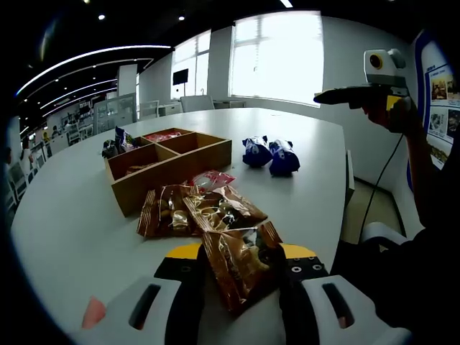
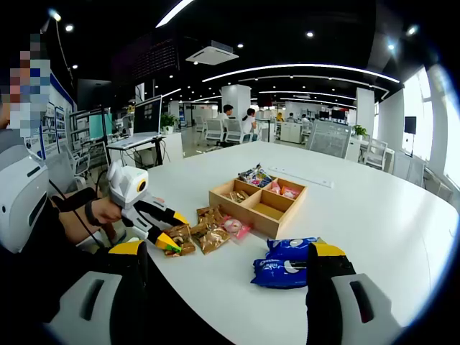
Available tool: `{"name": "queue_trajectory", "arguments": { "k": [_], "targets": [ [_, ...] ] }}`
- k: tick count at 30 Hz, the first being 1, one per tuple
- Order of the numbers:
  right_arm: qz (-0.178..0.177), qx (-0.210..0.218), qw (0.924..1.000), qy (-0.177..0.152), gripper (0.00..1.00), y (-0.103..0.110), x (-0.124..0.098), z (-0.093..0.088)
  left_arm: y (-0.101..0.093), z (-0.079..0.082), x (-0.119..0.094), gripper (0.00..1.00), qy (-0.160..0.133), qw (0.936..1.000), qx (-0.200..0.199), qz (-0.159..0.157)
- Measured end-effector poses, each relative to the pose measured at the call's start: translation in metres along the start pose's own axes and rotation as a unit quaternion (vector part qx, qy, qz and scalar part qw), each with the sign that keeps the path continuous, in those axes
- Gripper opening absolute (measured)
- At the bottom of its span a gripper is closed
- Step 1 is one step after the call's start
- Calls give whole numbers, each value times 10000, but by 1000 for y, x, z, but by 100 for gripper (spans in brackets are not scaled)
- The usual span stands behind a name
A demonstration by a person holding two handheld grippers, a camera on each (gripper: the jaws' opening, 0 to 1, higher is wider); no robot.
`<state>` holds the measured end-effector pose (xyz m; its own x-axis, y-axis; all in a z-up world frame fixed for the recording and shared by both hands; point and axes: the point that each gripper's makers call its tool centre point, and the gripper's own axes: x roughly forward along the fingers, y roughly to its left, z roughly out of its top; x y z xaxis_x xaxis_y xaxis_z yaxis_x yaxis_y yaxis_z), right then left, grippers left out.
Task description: Pick up the scattered marshmallows, QQ candies, Oreo cookies, and mixed nuts on the table and sort them into separate containers
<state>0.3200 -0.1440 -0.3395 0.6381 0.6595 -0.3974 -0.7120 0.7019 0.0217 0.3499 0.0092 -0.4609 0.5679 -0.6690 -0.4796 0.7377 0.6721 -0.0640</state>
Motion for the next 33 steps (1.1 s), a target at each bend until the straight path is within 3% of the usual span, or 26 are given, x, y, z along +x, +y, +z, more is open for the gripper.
{"name": "queue_trajectory", "arguments": {
  "k": [19, 24, 33],
  "targets": [
    [13, -7, 10000, 15, 87, 1, 1, -1, -2, 5, 0, 23, -114, 9999, 29, 113],
    [2, -5, 10000, 18, 87, 0, 1, -2, -6, 9, -1, 18, -286, 9987, -413, -92],
    [-2, -13, 10000, 10, 87, -1, 0, -1, -6, 11, -1, 16, -401, 9969, -648, -212]
  ]
}}
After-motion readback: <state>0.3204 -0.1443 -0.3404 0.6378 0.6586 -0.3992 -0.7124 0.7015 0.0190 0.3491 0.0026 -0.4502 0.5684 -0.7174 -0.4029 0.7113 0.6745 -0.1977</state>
